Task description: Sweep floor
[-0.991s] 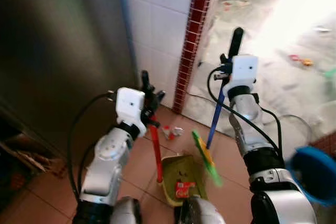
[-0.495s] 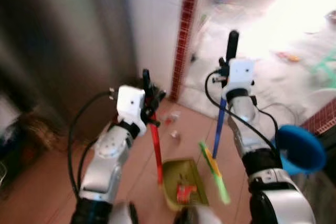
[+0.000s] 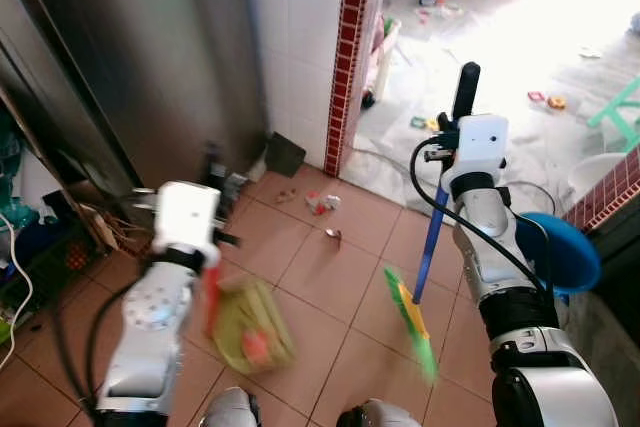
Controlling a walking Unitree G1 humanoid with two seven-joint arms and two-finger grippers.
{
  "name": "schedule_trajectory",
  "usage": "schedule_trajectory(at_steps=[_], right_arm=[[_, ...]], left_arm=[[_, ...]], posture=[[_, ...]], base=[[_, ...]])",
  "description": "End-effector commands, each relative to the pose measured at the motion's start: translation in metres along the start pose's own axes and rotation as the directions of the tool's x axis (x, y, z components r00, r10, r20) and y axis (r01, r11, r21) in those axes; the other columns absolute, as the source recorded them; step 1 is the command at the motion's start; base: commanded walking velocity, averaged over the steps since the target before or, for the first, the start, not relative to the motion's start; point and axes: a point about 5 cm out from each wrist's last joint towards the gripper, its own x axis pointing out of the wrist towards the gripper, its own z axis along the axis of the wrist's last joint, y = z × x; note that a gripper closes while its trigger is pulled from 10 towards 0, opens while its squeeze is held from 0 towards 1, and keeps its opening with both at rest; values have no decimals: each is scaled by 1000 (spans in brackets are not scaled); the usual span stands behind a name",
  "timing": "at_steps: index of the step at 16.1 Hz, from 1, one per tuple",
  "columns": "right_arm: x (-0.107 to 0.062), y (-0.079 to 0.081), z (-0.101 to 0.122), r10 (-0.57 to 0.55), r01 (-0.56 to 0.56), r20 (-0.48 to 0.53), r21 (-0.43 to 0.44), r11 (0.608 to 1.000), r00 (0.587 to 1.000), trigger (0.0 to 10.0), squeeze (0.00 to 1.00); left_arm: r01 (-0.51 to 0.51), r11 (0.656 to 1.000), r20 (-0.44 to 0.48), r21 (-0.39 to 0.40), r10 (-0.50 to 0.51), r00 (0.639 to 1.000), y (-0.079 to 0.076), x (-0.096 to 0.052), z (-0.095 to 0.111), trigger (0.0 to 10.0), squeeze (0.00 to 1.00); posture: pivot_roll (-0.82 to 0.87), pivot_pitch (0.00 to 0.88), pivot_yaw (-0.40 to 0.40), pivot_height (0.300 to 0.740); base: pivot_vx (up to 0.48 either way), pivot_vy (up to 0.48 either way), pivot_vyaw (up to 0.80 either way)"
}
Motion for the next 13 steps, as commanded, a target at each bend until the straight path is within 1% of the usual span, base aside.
schedule_trajectory(at_steps=[1, 2, 3, 4, 5, 6, 7, 8, 9, 10, 11, 13], right_arm=[[4, 1, 14, 6, -6, 64, -6, 1000, 998, 10000, 0], [4, 1, 14, 6, -6, 64, -5, 1000, 998, 10000, 0], [3, 0, 13, 4, -4, 60, -6, 1000, 998, 10000, 0], [3, -2, 12, 0, 1, 52, -11, 1000, 999, 10000, 0], [3, -4, 11, -4, 5, 47, -15, 1000, 999, 10000, 0], [2, -4, 10, -5, 6, 45, -16, 1000, 999, 10000, 0], [2, -3, 10, -4, 5, 43, -15, 1000, 999, 10000, 0], [2, -3, 10, -3, 3, 41, -14, 1000, 999, 10000, 0], [2, -3, 9, -2, 2, 37, -14, 1000, 999, 10000, 0], [2, -1, 8, 1, 0, 32, -12, 1000, 999, 10000, 0], [2, -1, 8, 1, -1, 31, -11, 1000, 1000, 10000, 0], [2, -1, 8, 1, -1, 31, -11, 1000, 1000, 10000, 0]], left_arm=[[-19, 1000, 90, -11, 20, 996, 2, 1, 17, 10000, 0], [-15, 1000, 86, -20, 17, 996, 1, 1, 17, 10000, 0], [-21, 998, 82, -66, 27, 996, 1, 1, 15, 10000, 0], [-22, 989, 50, -149, 29, 998, 2, 2, 12, 10000, 0], [12, 988, 54, -155, -3, 999, 2, 4, 13, 10000, 0], [71, 986, 95, -154, -56, 994, 1, 5, 16, 10000, 0], [93, 971, 95, -221, -74, 993, 2, 4, 16, 10000, 0], [50, 974, 72, -221, -35, 997, 7, 4, 14, 10000, 0], [18, 968, 40, -250, -8, 999, 9, 4, 11, 10000, 0], [-7, 982, 32, -190, 13, 999, 13, 5, 11, 10000, 0], [-22, 975, 32, -223, 30, 999, 16, 8, 13, 10000, 0], [-22, 975, 32, -223, 30, 999, 16, 8, 13, 10000, 0]], posture=[[-47, 56, -36, 740], [-47, 58, -36, 740], [-47, 59, -36, 740], [-47, 60, -34, 740], [-49, 64, -30, 740], [-49, 64, -30, 740], [-50, 65, -30, 740], [-50, 66, -30, 740], [-49, 65, -32, 740], [-49, 66, -33, 740], [-49, 65, -34, 740], [-49, 65, -34, 740]], base=[[0, 0, 0], [0, 0, 0], [0, 0, 0], [0, 0, 0], [0, 0, -731], [0, 0, -800], [0, 0, -800], [0, 0, -800], [0, 0, -800], [0, 0, -800], [0, 0, -800], [0, 0, -800]])
